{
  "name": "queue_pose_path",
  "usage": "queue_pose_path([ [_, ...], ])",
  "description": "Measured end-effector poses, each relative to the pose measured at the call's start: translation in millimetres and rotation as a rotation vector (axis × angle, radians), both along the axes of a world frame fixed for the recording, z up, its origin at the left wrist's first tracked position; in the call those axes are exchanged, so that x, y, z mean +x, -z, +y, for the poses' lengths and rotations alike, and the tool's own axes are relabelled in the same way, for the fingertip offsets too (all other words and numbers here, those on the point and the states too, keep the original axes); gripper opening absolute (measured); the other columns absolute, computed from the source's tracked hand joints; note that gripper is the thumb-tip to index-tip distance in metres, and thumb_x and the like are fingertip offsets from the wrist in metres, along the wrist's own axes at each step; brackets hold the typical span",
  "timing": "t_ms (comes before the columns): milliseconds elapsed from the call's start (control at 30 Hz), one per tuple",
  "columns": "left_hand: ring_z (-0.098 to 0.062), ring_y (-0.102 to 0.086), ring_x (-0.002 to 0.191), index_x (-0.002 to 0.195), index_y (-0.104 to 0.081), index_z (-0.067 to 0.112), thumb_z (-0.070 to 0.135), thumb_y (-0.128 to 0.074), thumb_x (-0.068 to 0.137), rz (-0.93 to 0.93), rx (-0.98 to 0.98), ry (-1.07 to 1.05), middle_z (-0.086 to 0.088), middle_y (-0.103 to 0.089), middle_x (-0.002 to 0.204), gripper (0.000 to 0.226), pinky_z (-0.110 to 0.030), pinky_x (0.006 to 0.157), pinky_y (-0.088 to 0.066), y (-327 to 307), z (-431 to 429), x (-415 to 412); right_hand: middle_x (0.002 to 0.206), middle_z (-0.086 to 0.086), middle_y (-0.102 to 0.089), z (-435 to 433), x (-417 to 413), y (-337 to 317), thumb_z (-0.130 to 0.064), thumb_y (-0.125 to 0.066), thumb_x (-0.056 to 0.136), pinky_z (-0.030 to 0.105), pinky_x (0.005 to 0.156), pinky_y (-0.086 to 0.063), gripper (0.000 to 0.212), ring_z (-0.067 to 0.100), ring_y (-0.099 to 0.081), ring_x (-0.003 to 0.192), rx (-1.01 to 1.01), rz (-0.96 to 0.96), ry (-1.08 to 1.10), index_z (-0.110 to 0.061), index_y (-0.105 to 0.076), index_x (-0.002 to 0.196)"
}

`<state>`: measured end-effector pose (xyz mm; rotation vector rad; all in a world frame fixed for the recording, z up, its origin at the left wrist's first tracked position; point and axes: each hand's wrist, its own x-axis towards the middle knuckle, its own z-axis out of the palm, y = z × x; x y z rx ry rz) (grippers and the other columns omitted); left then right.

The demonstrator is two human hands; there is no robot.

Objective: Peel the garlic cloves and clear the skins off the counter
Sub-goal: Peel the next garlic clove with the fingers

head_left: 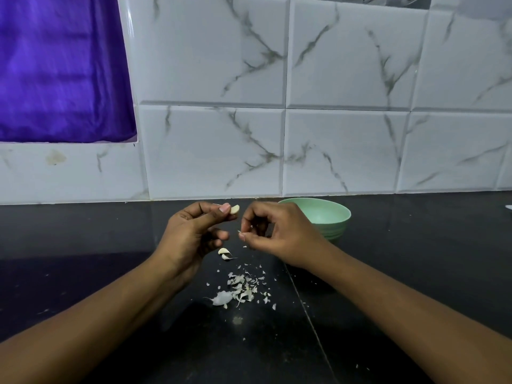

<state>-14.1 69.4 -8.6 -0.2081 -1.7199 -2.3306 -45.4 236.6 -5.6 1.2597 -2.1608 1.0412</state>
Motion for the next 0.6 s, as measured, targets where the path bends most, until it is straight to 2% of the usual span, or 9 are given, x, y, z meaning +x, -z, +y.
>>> queue_pose_path([
  [67,-0.006,-0.055,0.041,0.073,-0.061,0.013,0.020,-0.068,0.067,-0.022,-0.020,0.008,-0.002,-0.074,0.075,0.012,-0.014,0.039,-0.043,1,-1,0,0.071,-0.012,-0.059,5,-4,-4,-0.006,-0.075,0.076,0.022,0.063,-0.047,0.029,0.002,-0.055,0.062,0.009,-0.107,0.021,-0.027,-0.055,0.072],
  [167,-0.007,-0.060,0.047,0.072,-0.063,0.015,0.021,-0.069,0.066,-0.060,-0.054,0.022,0.000,-0.073,0.077,0.011,-0.015,0.039,-0.044,4,-1,0,0.074,-0.005,-0.064,10,-9,-6,-0.001,-0.076,0.075,0.023,0.061,-0.048,0.029,0.002,-0.059,0.064,0.040,-0.291,0.014,-0.024,-0.059,0.072],
  [300,-0.006,-0.058,0.045,0.075,-0.064,0.013,0.020,-0.070,0.067,-0.078,-0.107,0.006,0.003,-0.071,0.072,0.012,-0.015,0.037,-0.041,6,-1,-1,0.086,0.001,-0.072,13,-8,-8,-0.002,-0.062,0.088,0.031,0.068,-0.052,0.021,0.010,-0.067,0.077,0.201,-0.460,-0.038,-0.023,-0.063,0.087],
  [367,-0.006,-0.057,0.045,0.079,-0.064,0.012,0.016,-0.069,0.072,-0.070,-0.125,0.006,0.002,-0.073,0.074,0.009,-0.015,0.038,-0.041,7,-2,-2,0.088,0.003,-0.073,12,-7,-8,-0.004,-0.057,0.092,0.035,0.074,-0.053,0.018,0.011,-0.069,0.076,0.277,-0.494,-0.039,-0.020,-0.064,0.093],
  [400,-0.006,-0.058,0.045,0.080,-0.064,0.011,0.013,-0.068,0.075,-0.066,-0.132,0.005,0.001,-0.073,0.075,0.007,-0.015,0.038,-0.042,7,-1,-2,0.086,0.006,-0.073,12,-7,-7,-0.004,-0.058,0.092,0.032,0.075,-0.054,0.014,0.010,-0.069,0.071,0.273,-0.503,-0.025,-0.015,-0.066,0.095],
  [500,-0.006,-0.059,0.047,0.082,-0.065,0.011,0.010,-0.068,0.078,-0.060,-0.150,-0.006,0.000,-0.074,0.075,0.005,-0.015,0.040,-0.043,7,-2,-2,0.076,0.011,-0.072,11,-4,-8,0.000,-0.064,0.087,0.016,0.061,-0.053,0.010,0.008,-0.066,0.056,0.193,-0.510,0.032,-0.003,-0.070,0.093],
  [600,-0.007,-0.060,0.048,0.081,-0.065,0.011,0.012,-0.069,0.075,-0.056,-0.162,-0.012,-0.001,-0.074,0.075,0.007,-0.016,0.040,-0.043,7,-2,-1,0.067,0.004,-0.070,10,0,-9,0.001,-0.067,0.083,0.014,0.050,-0.048,0.008,0.002,-0.062,0.050,0.092,-0.513,0.059,0.000,-0.072,0.090],
])
